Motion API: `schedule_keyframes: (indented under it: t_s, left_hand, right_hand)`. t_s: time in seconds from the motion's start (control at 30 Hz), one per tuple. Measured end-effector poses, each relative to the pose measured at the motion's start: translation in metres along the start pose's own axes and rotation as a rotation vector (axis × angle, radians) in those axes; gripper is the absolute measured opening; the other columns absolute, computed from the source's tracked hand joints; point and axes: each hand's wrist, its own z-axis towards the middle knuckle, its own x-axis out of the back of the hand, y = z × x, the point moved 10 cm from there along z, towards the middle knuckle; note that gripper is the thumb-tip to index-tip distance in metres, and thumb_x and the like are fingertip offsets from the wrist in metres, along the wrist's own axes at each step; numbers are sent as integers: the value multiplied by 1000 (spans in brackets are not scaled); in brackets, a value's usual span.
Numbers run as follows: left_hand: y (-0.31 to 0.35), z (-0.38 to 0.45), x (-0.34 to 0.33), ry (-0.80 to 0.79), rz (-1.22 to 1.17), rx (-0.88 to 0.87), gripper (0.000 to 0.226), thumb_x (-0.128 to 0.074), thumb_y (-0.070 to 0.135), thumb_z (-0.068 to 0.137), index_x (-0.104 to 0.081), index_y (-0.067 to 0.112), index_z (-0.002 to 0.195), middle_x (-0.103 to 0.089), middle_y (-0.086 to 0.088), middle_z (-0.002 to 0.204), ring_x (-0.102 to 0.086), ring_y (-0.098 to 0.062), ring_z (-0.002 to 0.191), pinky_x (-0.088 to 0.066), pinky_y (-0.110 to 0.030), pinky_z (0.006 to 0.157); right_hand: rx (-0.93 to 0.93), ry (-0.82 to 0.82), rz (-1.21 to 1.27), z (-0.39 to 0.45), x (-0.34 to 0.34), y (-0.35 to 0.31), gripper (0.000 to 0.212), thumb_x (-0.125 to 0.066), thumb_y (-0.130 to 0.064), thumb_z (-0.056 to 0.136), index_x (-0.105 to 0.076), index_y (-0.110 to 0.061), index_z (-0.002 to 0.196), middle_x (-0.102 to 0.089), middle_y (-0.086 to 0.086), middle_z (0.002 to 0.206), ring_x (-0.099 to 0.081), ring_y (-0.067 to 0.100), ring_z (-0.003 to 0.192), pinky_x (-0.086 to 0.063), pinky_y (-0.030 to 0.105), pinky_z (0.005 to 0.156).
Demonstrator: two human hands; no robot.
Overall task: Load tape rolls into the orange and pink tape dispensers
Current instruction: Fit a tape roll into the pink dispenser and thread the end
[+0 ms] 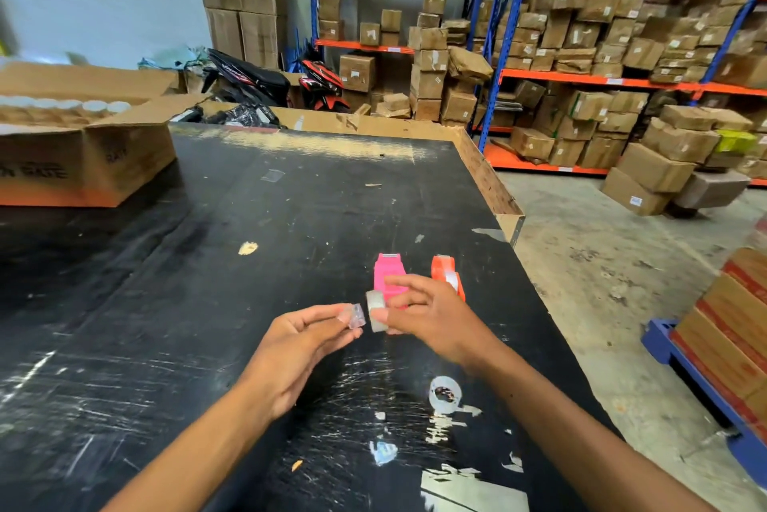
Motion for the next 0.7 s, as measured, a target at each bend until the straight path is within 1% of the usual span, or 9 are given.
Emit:
schedule_keyframes:
  t_s: [0.1,0.23,0.3,0.37,0.43,0.5,0.57,0.63,0.7]
  left_hand:
    - [10,0,-4,30,103,-96,18,-69,1,79,-72,-4,96,-78,-15,83,-75,-16,73,-59,-16,68]
    - [27,-1,-13,26,298,-259,12,-70,0,80,-76,3,91,-80,-8,79,-74,-12,71,-57,-14,67]
    - [34,-3,-19,-9,354,-306,15,-72,6,79,-77,5,93,-80,-8,86,-75,-14,77,-58,-17,72]
    - [39,-4,-24,-38,395,-331,22,-74,18,74,-77,9,95,-80,-6,91,-75,-16,84,-59,-22,80]
    - [41,-5,-30,-65,438,-343,27,-73,26,72,-78,16,97,-80,-1,95,-74,-15,89,-58,-22,83]
    - [41,-5,-34,-88,452,-351,26,-71,25,75,-77,19,100,-80,4,98,-73,-11,90,-57,-19,77]
    - [40,-4,-37,-96,458,-361,23,-68,17,82,-76,16,104,-80,4,98,-74,-11,88,-57,-17,73]
    - [38,-3,-37,-84,439,-364,22,-67,8,84,-75,13,105,-80,1,92,-74,-10,81,-56,-16,69]
    - [38,-3,-35,-46,374,-357,21,-71,10,78,-72,9,100,-80,-4,82,-74,-11,71,-56,-15,64]
  right_hand:
    - [54,-9,-9,-2,-4,-8,36,-80,-16,75,-62,-35,100,-69,-8,90,-69,2,79,-56,17,75]
    - [106,21,20,-5,-2,-15,26,-80,-17,75,-70,-35,91,-76,-11,81,-71,3,79,-54,13,73]
    - [112,28,55,-7,2,-16,25,-79,-17,75,-71,-33,94,-78,-11,84,-73,8,85,-55,15,75]
    - [113,23,74,-7,7,-17,28,-79,-15,76,-71,-29,100,-78,-5,92,-73,12,90,-56,18,78]
    - [109,4,87,-8,9,-18,33,-77,-12,77,-70,-24,106,-78,3,97,-72,13,93,-55,19,80]
    - [109,-1,103,-7,12,-18,34,-76,-8,78,-70,-21,109,-77,7,98,-72,14,92,-55,20,81]
    - [113,-5,100,-7,14,-20,35,-75,-6,78,-69,-20,110,-77,6,98,-71,14,92,-55,21,83]
    - [117,-7,75,-7,16,-20,36,-76,-7,78,-69,-23,110,-77,5,98,-70,13,93,-55,21,82]
    - [119,-16,57,-8,16,-22,38,-76,-8,77,-69,-27,109,-76,4,98,-69,14,95,-55,23,84]
